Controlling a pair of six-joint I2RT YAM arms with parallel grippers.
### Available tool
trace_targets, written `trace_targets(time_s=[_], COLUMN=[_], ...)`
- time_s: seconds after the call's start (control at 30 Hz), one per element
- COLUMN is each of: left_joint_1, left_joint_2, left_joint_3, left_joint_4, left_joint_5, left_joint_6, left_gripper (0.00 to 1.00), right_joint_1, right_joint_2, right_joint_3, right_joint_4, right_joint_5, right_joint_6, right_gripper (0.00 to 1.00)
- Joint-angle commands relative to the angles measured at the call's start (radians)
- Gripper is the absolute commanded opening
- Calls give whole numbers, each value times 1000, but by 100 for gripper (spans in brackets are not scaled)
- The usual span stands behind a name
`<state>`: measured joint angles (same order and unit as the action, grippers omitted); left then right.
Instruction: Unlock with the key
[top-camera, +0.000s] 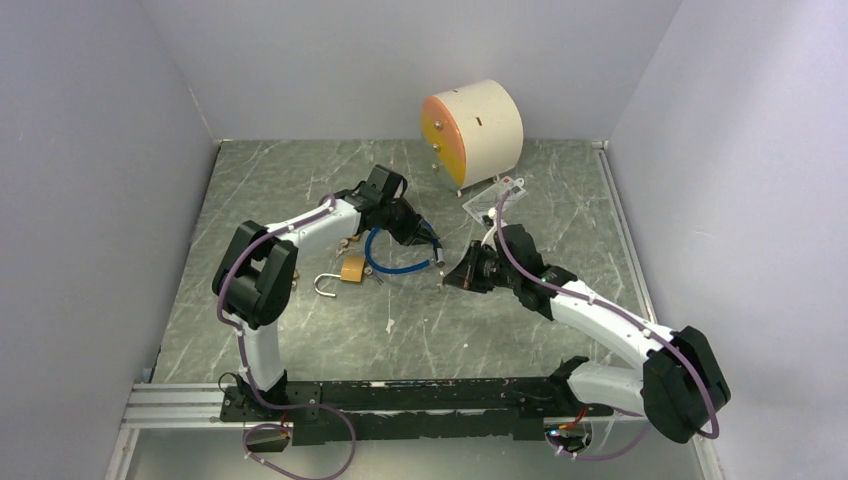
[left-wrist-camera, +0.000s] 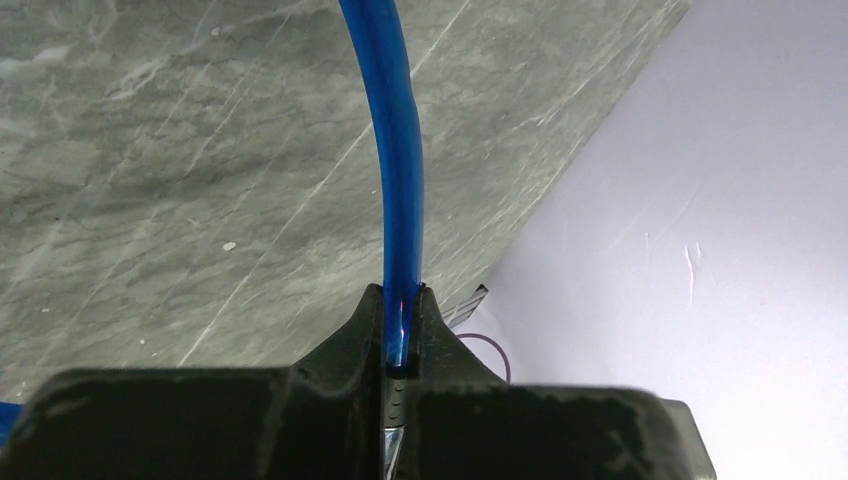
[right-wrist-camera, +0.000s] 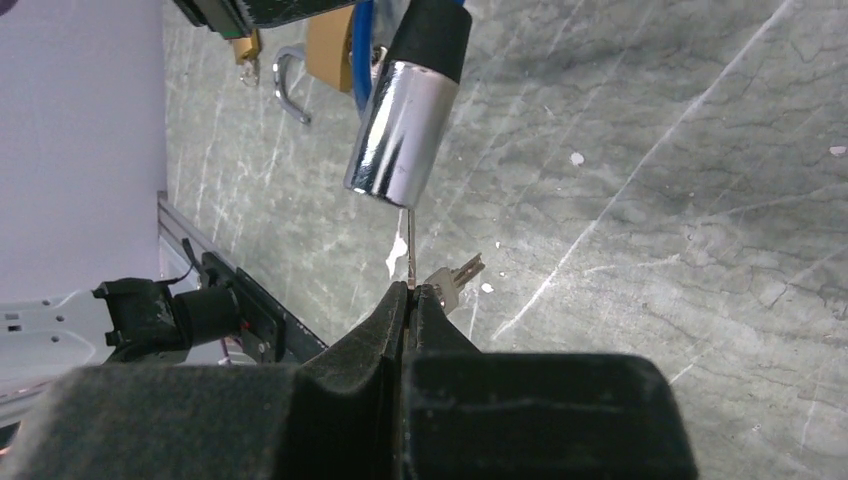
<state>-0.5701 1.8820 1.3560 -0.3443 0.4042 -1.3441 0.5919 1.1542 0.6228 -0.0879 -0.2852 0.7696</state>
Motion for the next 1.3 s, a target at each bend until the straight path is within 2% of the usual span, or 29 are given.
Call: trace_targets(time_s=[0.0, 0.7, 1.27], left_joint_1=[1, 1, 1], left_joint_2=[-49, -53, -69], left_joint_3=[5, -13, -53], left_joint_4=[29, 43, 84], left_joint_5=[28, 31, 52], left_joint_6=[-44, -60, -86], left_gripper=[2, 3, 3], right_joint_1=[5, 5, 1], right_joint_2=[-45, -74, -71], right_joint_3=[9, 8, 8], right_joint_4=[65, -6, 23], right_joint_5=[16, 104, 121], right_joint_6=[5, 3, 42], right_gripper=[0, 0, 0])
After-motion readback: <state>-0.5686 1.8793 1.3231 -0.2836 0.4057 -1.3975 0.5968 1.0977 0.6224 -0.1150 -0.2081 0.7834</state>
